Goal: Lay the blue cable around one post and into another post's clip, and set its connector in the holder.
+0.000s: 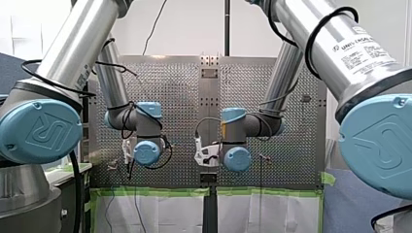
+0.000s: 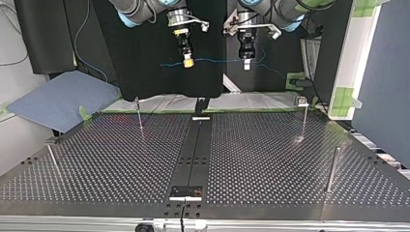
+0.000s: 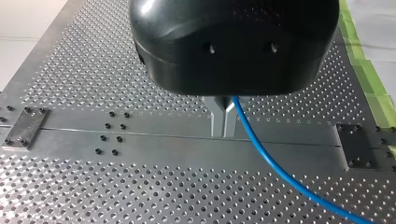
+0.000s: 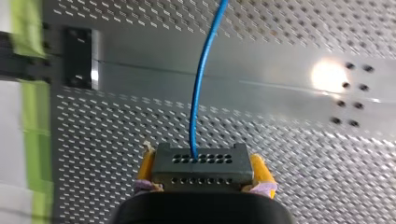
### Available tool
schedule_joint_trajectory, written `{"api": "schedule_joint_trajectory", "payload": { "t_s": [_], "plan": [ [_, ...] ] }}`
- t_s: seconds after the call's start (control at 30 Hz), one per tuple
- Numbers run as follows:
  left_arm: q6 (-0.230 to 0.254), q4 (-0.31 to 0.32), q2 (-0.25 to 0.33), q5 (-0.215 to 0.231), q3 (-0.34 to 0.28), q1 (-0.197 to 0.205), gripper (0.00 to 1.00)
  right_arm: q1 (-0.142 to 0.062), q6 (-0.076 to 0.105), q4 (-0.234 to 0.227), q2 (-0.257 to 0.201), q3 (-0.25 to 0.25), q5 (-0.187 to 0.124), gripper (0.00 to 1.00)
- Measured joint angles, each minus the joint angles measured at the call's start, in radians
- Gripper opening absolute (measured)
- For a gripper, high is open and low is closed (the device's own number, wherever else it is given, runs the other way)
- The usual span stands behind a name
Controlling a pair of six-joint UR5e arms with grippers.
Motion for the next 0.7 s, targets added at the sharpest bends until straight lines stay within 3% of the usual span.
{"api": "schedule_joint_trajectory", "payload": {
  "t_s": [0.43, 0.7],
  "plan": [
    [-0.003, 0.0, -0.003, -0.003, 0.003, 0.0, 0.0, 0.007, 0.0, 0.001, 0.02, 0.0, 0.0, 0.0],
    [-0.029, -0.001, -0.058, -0.055, 0.058, 0.0, 0.0, 0.007, 0.0, 0.001, 0.02, 0.0, 0.0, 0.0]
  ]
}}
